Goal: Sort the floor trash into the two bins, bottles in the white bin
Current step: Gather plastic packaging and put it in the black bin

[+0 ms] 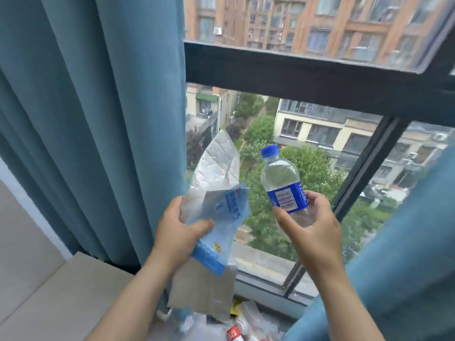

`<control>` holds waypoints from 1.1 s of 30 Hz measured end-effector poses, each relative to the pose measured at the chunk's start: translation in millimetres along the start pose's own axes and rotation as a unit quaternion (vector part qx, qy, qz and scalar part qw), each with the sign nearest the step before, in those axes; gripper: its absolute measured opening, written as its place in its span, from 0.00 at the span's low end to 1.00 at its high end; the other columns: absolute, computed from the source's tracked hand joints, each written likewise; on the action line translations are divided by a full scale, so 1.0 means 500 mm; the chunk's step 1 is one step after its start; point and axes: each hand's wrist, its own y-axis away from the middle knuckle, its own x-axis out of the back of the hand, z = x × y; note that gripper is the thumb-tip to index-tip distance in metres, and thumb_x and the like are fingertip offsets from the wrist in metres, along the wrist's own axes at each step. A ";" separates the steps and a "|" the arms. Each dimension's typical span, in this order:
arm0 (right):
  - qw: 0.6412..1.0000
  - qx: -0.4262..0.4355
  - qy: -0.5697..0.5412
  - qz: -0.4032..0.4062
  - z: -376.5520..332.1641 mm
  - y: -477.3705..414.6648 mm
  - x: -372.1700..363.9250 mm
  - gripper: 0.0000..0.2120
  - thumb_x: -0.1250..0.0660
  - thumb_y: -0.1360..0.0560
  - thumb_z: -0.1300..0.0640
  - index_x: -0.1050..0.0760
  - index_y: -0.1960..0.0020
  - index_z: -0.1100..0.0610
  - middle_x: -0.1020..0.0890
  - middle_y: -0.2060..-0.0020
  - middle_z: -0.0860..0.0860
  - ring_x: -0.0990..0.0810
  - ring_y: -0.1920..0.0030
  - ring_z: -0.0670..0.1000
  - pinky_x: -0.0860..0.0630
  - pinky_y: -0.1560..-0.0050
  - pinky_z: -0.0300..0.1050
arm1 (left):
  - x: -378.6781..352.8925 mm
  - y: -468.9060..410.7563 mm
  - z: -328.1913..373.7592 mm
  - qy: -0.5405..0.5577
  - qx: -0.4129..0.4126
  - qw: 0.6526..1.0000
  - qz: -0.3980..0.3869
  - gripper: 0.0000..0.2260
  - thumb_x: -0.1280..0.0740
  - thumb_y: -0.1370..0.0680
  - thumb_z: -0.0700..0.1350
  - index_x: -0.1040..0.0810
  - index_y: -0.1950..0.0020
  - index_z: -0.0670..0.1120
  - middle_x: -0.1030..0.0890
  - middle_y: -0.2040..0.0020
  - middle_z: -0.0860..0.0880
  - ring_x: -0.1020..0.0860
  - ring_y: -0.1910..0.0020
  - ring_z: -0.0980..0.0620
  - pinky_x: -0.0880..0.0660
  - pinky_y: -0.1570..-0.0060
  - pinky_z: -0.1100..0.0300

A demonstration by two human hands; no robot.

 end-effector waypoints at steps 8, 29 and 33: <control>0.989 0.051 -0.036 0.136 -0.133 0.010 0.221 0.28 0.28 0.39 0.37 0.29 0.43 0.44 0.18 0.51 0.40 0.20 0.50 0.40 0.26 0.52 0.35 | -0.118 0.041 0.206 0.082 -0.115 0.986 -0.092 0.19 0.28 0.41 0.43 0.24 0.52 0.51 0.16 0.61 0.56 0.18 0.64 0.57 0.23 0.64 0.64; 0.906 0.033 0.003 0.422 -0.114 0.278 0.840 0.17 0.27 0.35 0.45 0.28 0.49 0.43 0.21 0.56 0.29 0.22 0.54 0.32 0.29 0.64 0.27 | -0.645 0.455 0.441 0.163 -0.244 0.892 -0.343 0.14 0.27 0.38 0.44 0.22 0.55 0.55 0.17 0.59 0.47 0.18 0.61 0.46 0.19 0.61 0.48; 0.880 0.014 0.025 0.473 -0.082 0.333 0.928 0.24 0.31 0.43 0.39 0.29 0.48 0.42 0.20 0.56 0.35 0.22 0.54 0.32 0.28 0.65 0.23 | -0.743 0.531 0.443 0.155 -0.235 0.874 -0.396 0.14 0.26 0.38 0.44 0.22 0.55 0.56 0.17 0.58 0.47 0.18 0.58 0.42 0.19 0.58 0.40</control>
